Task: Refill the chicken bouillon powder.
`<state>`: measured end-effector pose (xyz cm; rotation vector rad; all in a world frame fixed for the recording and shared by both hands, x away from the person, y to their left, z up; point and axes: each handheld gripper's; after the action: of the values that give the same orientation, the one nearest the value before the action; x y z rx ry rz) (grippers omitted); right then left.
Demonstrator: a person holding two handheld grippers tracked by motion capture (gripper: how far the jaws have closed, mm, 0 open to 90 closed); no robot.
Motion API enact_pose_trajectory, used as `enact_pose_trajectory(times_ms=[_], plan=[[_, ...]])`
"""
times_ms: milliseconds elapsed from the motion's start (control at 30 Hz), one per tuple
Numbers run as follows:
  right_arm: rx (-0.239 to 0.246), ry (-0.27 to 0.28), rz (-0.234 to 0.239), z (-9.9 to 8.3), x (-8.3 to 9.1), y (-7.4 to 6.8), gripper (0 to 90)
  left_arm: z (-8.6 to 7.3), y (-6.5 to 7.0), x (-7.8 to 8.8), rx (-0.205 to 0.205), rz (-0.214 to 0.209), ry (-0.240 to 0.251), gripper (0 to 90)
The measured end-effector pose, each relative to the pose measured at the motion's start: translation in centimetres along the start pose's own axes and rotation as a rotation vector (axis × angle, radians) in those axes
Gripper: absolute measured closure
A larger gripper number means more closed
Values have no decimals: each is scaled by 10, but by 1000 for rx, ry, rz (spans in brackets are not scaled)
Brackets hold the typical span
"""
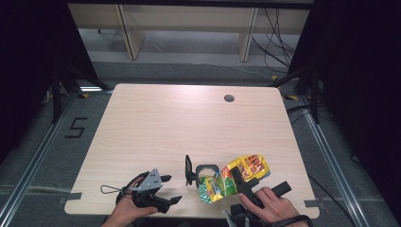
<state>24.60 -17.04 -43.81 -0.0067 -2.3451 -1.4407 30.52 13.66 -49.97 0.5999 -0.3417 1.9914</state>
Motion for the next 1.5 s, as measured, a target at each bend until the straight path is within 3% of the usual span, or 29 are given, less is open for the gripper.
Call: enact_pose_trajectory(times_ms=[33,67,100,133,200,267,300,367,400,567,633,667,733,800,833,867,967,1000,1067,1133,1167,1233,1300,1367,1400,1467,1500], plan=[[26,3,-7,-1,0,2,433,-1,2,0,32,2,2,208],[27,4,-5,-2,0,3,433,0,2,0,31,3,0,208],[-3,-3,-8,-2,1,1,433,-1,2,-1,40,3,8,208],[-12,-11,-6,-2,2,1,433,-1,1,0,22,8,-7,208],[24,5,-3,-1,0,2,433,-1,1,0,29,1,-8,208],[19,8,-2,-2,0,1,434,0,1,-1,22,-7,-2,208],[-6,-1,1,-2,0,0,433,0,0,0,1,-9,-4,208],[15,3,-3,-4,0,2,434,-1,1,-1,26,1,-1,209],[-8,-2,-4,-3,0,1,433,-1,2,-1,34,2,3,209],[-19,3,-1,-4,0,0,434,-1,1,-1,32,6,3,202],[16,2,-5,-4,1,2,434,-1,1,-2,35,3,6,184],[-1,-2,2,-3,1,0,434,-1,-1,0,1,6,-10,175],[21,10,-2,-2,-1,1,434,-1,-1,-1,15,3,5,168],[-8,1,-2,-3,0,0,434,0,0,0,23,7,0,165],[17,6,-8,-4,0,2,434,0,-1,0,18,5,-4,163],[-7,-6,-7,-3,0,0,434,-1,0,0,16,11,1,162],[18,9,-2,-2,-1,1,435,0,1,-1,36,11,-2,162],[-10,5,-4,-2,0,-1,435,-1,2,-1,34,11,4,161],[26,-2,-12,-3,-1,1,435,-1,1,-1,34,15,-3,161],[10,-10,-6,-2,0,0,435,0,-1,0,22,20,-19,161],[26,9,-1,-2,-1,1,435,0,1,-1,41,15,-3,160],[29,10,-4,-2,-1,1,436,-1,2,-1,36,16,-1,160],[-1,-5,-7,-2,0,0,435,0,1,-1,34,17,-2,160],[1,-7,-3,-3,1,0,435,0,-2,0,-9,17,-17,160],[4,-5,-7,-2,1,0,436,-1,2,-1,42,16,1,160],[29,4,-17,-4,0,2,435,0,1,-1,41,16,1,160],[29,-4,-16,-4,0,3,436,0,0,0,19,11,-8,160]])
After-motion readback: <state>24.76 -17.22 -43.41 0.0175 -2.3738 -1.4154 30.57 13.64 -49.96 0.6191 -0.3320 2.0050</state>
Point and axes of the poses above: each handheld gripper's, and its own axes: x roughly backward along the jaws, z roughly out of its top, y roughly to its right, and after that the axes turned 3 degrees about -x, right-handed
